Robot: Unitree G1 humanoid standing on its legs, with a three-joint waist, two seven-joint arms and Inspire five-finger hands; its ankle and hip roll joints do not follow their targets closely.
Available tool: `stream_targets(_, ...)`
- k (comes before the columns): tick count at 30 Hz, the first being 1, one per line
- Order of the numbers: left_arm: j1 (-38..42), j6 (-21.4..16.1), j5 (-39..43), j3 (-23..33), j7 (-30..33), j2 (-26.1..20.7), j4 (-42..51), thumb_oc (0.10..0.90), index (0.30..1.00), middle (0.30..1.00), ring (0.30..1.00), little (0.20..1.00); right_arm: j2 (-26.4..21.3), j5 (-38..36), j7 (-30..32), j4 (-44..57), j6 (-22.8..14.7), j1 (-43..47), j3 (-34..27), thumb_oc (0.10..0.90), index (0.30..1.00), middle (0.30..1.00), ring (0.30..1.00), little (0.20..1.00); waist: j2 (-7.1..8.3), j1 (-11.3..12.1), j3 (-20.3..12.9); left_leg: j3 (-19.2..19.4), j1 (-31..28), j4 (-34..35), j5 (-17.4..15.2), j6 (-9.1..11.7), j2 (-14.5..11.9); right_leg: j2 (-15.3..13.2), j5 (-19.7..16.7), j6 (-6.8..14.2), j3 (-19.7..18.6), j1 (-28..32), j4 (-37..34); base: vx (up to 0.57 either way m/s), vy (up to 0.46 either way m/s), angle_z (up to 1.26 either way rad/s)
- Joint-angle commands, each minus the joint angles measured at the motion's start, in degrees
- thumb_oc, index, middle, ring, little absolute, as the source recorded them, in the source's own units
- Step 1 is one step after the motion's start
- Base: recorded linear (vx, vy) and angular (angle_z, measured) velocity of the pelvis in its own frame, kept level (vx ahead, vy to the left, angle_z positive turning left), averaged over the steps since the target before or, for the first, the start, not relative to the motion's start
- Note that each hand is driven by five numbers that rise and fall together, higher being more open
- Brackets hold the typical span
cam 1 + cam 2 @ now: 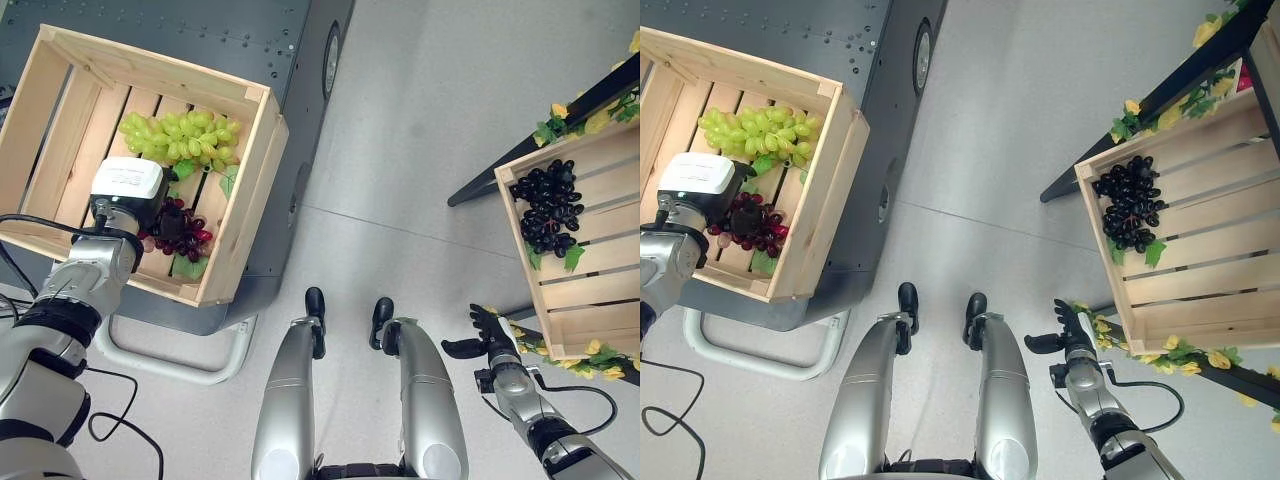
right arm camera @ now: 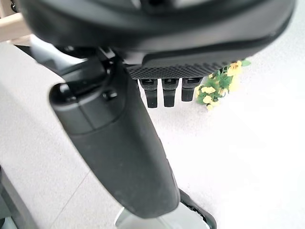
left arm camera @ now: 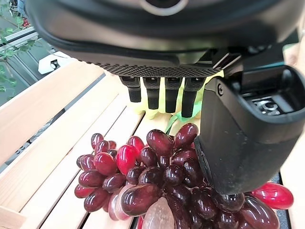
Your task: Pick up the fruits from the basket on one side to the basket on the other side
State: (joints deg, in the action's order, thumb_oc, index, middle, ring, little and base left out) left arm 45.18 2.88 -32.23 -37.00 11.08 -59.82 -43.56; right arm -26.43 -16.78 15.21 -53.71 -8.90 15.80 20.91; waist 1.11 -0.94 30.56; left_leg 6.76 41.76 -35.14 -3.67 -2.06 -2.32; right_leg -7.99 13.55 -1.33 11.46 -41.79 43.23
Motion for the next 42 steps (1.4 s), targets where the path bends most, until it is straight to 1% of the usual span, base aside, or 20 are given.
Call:
stream_targets(1,-0.36,3.13,-3.35,4.33,0.28,-6.94,0.42,0.800,0.900,0.900,0.900,0.900,-4.73,-1.97,1.05,1.80,-2.06,-3.25,-2.30,0.800,0.900,0.900,0.900,0.900,-1.58,0.51,-0.77,1.94,-3.37,-3.73,-6.30,-1.08,-0.17,-0.38,-3.10,0.34,0.20,4.98,-3.01,0.04,-0.053,0.04)
stream_targets(4,0.79,4.70,-3.77,3.12,-4.00,-7.04,0.72,0.800,0.900,0.900,0.900,0.900,-4.42,-2.09,0.67,2.31,-2.57,-3.49,-2.13,0.800,0.900,0.900,0.900,0.900,-1.37,0.54,-0.77,1.70,-2.99,-3.96,-6.28,-1.09,-0.16,-0.50,-3.18,0.38,0.34,4.73,-2.93,0.02,-0.025,0.03)
stream_targets(6,1.87,5.90,-4.20,1.79,-7.92,-7.32,0.57,0.800,0.900,0.900,0.900,0.900,-4.32,-2.35,0.28,2.54,-2.71,-3.41,-2.14,0.800,0.900,0.900,0.900,0.900,-1.10,0.62,-0.77,1.56,-2.84,-3.69,-6.06,-1.09,-0.17,-0.46,-3.53,0.49,0.44,4.52,-3.20,0.01,-0.033,0.00)
stream_targets(7,1.85,6.03,-4.21,1.80,-8.00,-7.31,0.58,0.800,0.900,0.900,0.900,0.900,-4.30,-2.36,0.27,2.58,-2.69,-3.40,-2.13,0.800,0.900,0.900,0.900,0.900,-1.07,0.63,-0.77,1.55,-2.86,-3.64,-6.03,-1.09,-0.17,-0.45,-3.55,0.50,0.45,4.54,-3.24,0.01,-0.034,0.00)
stream_targets(9,1.70,8.37,-4.89,2.31,-7.90,-7.05,0.14,0.800,0.900,0.900,0.900,0.900,-4.08,-2.75,0.22,3.16,-1.96,-3.21,-1.71,0.800,0.900,0.900,0.900,0.900,-0.72,0.68,-0.77,1.51,-2.99,-3.29,-5.86,-1.20,-0.26,-0.23,-3.71,0.52,0.48,4.67,-3.63,0.00,0.000,0.00)
stream_targets(12,2.86,8.42,-5.47,2.07,-5.99,-7.41,-1.29,0.800,0.900,0.900,0.900,0.900,-3.91,-2.64,-0.46,2.70,-1.91,-3.57,-1.52,0.800,0.900,0.900,0.900,0.900,-0.59,0.56,-0.77,1.68,-3.45,-3.43,-6.20,-1.30,-0.50,-0.22,-3.61,0.59,0.41,5.13,-3.78,0.00,0.000,0.00)
stream_targets(14,4.03,8.27,-5.50,1.12,-6.67,-7.86,-1.55,0.800,0.900,0.900,0.900,0.900,-3.71,-2.60,-0.76,2.25,-2.13,-3.79,-1.47,0.800,0.900,0.900,0.900,0.900,-0.59,0.53,-0.77,1.67,-3.72,-3.22,-6.11,-1.36,-0.47,-0.24,-3.71,0.66,0.43,5.37,-3.89,0.00,0.000,0.00)
stream_targets(15,5.07,8.17,-5.48,0.52,-8.16,-8.18,-1.51,0.800,0.900,0.900,0.900,0.900,-3.48,-2.69,-1.03,1.81,-2.09,-3.77,-1.47,0.800,0.900,0.900,0.900,0.900,-0.69,0.58,-0.77,1.65,-4.01,-2.81,-5.86,-1.42,-0.33,-0.30,-3.94,0.74,0.52,5.64,-4.18,0.00,-0.031,0.03)
stream_targets(16,5.30,8.47,-5.42,0.40,-8.65,-8.30,-1.38,0.800,0.900,0.900,0.900,0.900,-3.44,-2.73,-1.12,1.69,-1.99,-3.74,-1.45,0.800,0.900,0.900,0.900,0.900,-0.76,0.62,-0.77,1.67,-4.16,-2.66,-5.80,-1.40,-0.27,-0.34,-3.99,0.77,0.53,5.76,-4.29,0.01,-0.023,0.06)
stream_targets(17,5.65,9.37,-3.57,0.01,-8.70,-8.61,-0.68,0.800,0.900,0.900,0.900,0.900,-3.33,-2.78,-1.00,1.30,-1.99,-3.78,-1.16,0.800,0.900,0.900,0.900,0.900,-1.00,0.76,-0.77,1.71,-4.87,-2.21,-5.77,-1.35,-0.13,-0.43,-4.00,0.89,0.48,6.31,-4.53,0.01,-0.008,0.07)
stream_targets(19,5.81,9.92,-2.50,0.65,-5.10,-9.06,0.60,0.800,0.900,0.900,0.900,0.900,-3.17,-2.82,-0.88,1.07,-1.89,-3.88,-1.23,0.800,0.900,0.900,0.900,0.900,-1.32,1.09,-0.77,1.70,-5.97,-1.59,-5.65,-1.39,0.13,-0.68,-4.05,1.02,0.59,7.14,-4.78,0.02,-0.013,0.08)
stream_targets(23,6.42,9.31,-1.49,2.27,0.99,-10.85,2.46,0.800,0.900,0.900,0.900,0.900,-2.45,-2.73,-0.72,1.38,-2.36,-4.53,-1.66,0.800,0.900,0.900,0.900,0.900,-1.85,1.49,-0.77,1.70,-8.34,-0.08,-5.45,-1.63,0.60,-1.07,-4.22,1.44,0.78,8.95,-5.52,0.01,-0.026,0.05)
stream_targets(25,5.40,7.96,-0.71,3.93,4.15,-11.86,3.33,0.800,0.900,0.900,0.900,0.900,-1.85,-3.07,-0.67,1.67,-2.44,-4.87,-1.89,0.800,0.900,0.900,0.900,0.900,-2.06,1.88,-0.77,1.49,-9.83,0.80,-5.34,-1.67,0.86,-1.12,-4.44,1.68,0.85,10.38,-6.38,0.01,-0.020,0.02)
stream_targets(26,5.35,7.95,-0.72,4.08,4.14,-11.90,3.36,0.800,0.900,0.900,0.900,0.900,-1.87,-3.06,-0.67,1.67,-2.43,-4.76,-1.88,0.800,0.900,0.900,0.900,0.900,-2.07,1.83,-0.77,1.48,-9.68,0.85,-5.18,-1.68,0.86,-1.10,-4.57,1.64,0.86,10.24,-6.44,0.00,0.000,0.00)
stream_targets(28,3.60,6.93,-2.32,5.49,2.87,-12.17,4.61,0.800,0.900,0.900,0.900,0.900,-1.33,-3.14,-0.26,1.71,-1.91,-4.98,-2.19,0.800,0.900,0.900,0.900,0.900,-2.30,2.14,-0.77,1.26,-11.16,2.06,-4.84,-1.55,1.19,-1.15,-4.76,1.91,1.05,11.64,-7.41,0.00,0.000,0.00)
stream_targets(30,0.22,6.15,-3.12,7.81,2.40,-12.05,6.37,0.800,0.900,0.900,0.900,0.900,-0.67,-3.12,-0.15,0.52,-1.84,-5.08,-2.76,0.800,0.900,0.900,0.900,0.900,-2.69,2.55,-0.77,0.86,-13.03,3.75,-4.38,-1.65,1.61,-1.12,-4.99,2.07,1.01,13.14,-8.39,0.00,0.000,0.00)
stream_targets(33,-1.52,6.05,-3.49,8.88,1.83,-11.79,7.17,0.800,0.900,0.900,0.900,0.900,-0.41,-2.55,-0.44,0.07,-1.77,-5.16,-2.95,0.800,0.900,0.900,0.900,0.900,-2.95,2.49,-0.77,0.80,-14.08,4.36,-4.31,-1.72,1.76,-1.13,-4.99,2.11,0.99,13.99,-8.73,0.00,0.000,0.00)
stream_targets(34,-2.62,5.36,-3.47,9.62,2.12,-11.54,7.64,0.800,0.900,0.900,0.900,0.900,-0.16,-2.05,-0.47,0.07,-1.39,-5.11,-2.93,0.800,0.900,0.900,0.900,0.900,-3.14,2.48,-0.77,0.83,-14.72,4.83,-4.23,-1.79,1.86,-1.07,-5.01,2.12,0.91,14.54,-9.03,0.00,0.000,0.00)
stream_targets(39,-3.85,3.30,-3.06,10.63,1.89,-11.80,7.86,0.800,0.900,0.900,0.900,0.900,-0.19,-1.81,-0.69,0.12,-1.01,-5.45,-3.05,0.800,0.900,0.900,0.900,0.900,-3.27,2.32,-0.77,0.91,-15.47,5.17,-4.24,-1.82,1.89,-1.05,-4.95,2.06,0.89,15.22,-9.42,0.00,0.000,0.00)
stream_targets(42,-3.97,1.97,-2.60,10.19,-1.04,-12.09,8.81,0.800,0.900,0.900,0.900,0.900,-0.20,-1.75,-0.41,0.14,-1.15,-5.60,-3.30,0.800,0.900,0.900,0.900,0.900,-3.23,2.41,-0.77,0.88,-15.09,4.92,-4.43,-1.97,1.93,-1.06,-5.03,2.12,0.98,14.83,-9.33,0.00,0.000,0.00)
